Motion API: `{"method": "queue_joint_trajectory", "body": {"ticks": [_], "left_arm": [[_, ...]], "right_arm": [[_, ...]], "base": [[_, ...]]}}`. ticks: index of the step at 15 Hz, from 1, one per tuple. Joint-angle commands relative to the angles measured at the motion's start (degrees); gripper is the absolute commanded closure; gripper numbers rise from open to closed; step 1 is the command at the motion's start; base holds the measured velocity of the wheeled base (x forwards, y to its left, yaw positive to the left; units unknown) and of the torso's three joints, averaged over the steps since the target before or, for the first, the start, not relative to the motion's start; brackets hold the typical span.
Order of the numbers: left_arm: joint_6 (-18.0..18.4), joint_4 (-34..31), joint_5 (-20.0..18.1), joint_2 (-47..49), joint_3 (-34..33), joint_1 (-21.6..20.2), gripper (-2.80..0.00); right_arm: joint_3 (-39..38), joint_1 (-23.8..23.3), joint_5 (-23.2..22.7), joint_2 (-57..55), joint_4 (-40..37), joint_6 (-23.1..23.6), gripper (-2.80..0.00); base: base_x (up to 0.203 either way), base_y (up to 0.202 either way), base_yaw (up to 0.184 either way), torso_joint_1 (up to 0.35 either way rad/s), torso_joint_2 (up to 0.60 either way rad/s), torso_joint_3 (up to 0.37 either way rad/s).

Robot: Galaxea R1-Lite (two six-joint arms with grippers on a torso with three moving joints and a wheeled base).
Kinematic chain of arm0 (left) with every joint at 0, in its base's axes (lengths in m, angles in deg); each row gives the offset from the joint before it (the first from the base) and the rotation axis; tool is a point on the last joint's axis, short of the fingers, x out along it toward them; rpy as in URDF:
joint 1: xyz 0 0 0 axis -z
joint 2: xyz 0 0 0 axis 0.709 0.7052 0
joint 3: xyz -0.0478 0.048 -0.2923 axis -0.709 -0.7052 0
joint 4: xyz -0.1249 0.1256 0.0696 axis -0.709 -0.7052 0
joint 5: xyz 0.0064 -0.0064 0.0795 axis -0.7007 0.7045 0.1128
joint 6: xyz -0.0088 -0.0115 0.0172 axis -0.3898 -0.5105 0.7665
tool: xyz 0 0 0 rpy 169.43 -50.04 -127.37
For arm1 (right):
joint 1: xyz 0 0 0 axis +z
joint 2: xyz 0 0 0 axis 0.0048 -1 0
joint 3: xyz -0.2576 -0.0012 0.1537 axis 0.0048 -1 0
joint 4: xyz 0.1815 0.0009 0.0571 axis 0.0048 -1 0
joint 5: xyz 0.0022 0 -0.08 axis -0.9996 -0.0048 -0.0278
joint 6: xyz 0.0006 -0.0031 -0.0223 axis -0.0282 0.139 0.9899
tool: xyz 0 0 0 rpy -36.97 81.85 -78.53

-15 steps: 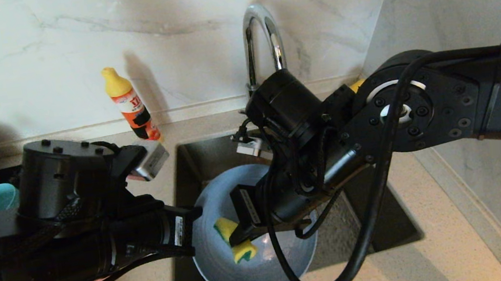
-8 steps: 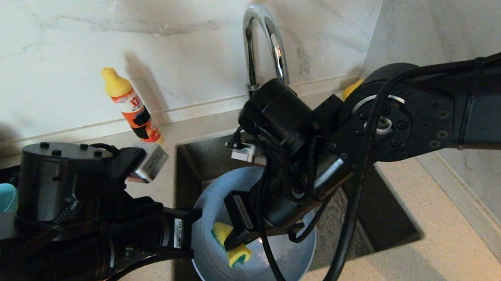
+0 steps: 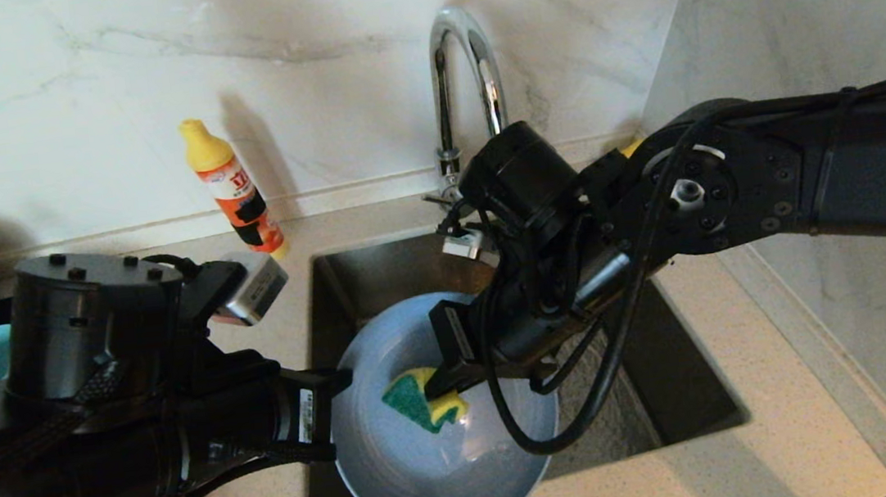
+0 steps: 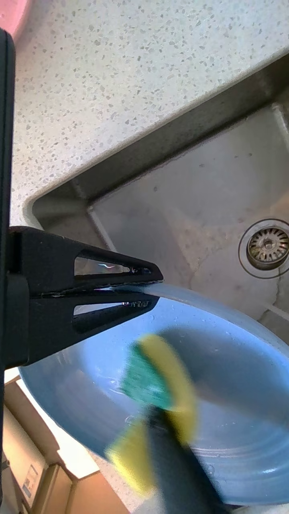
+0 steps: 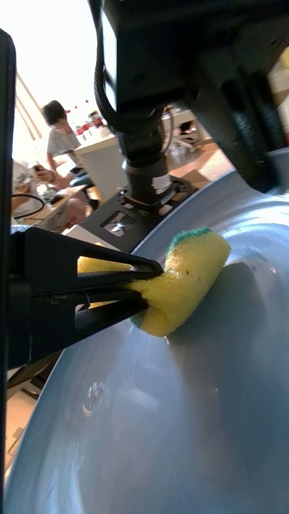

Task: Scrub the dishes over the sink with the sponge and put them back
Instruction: Wipe the plate

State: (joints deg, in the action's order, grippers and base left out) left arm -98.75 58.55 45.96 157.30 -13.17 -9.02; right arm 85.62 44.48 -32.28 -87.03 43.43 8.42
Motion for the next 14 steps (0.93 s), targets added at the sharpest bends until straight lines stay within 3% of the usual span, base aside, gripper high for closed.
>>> {"method": "queue_joint_trajectory", "body": {"ticks": [1, 14], "left_arm": [[-0.02, 0.07, 0.06, -0.1, -0.42, -0.01, 0.0], [-0.46, 0.75, 0.33, -0.28, 0.02, -0.1, 0.0]], "right_arm": [[0.12, -1.48, -0.07, 1.64, -0.23, -0.19, 0.0], [-1.02, -1.78, -0.15, 2.29, -8.05, -0.02, 0.0]], "base": [[0.0, 0.0, 0.0, 0.0, 0.0, 0.0], [0.0, 0.0, 0.0, 0.0, 0.0, 0.0]]}}
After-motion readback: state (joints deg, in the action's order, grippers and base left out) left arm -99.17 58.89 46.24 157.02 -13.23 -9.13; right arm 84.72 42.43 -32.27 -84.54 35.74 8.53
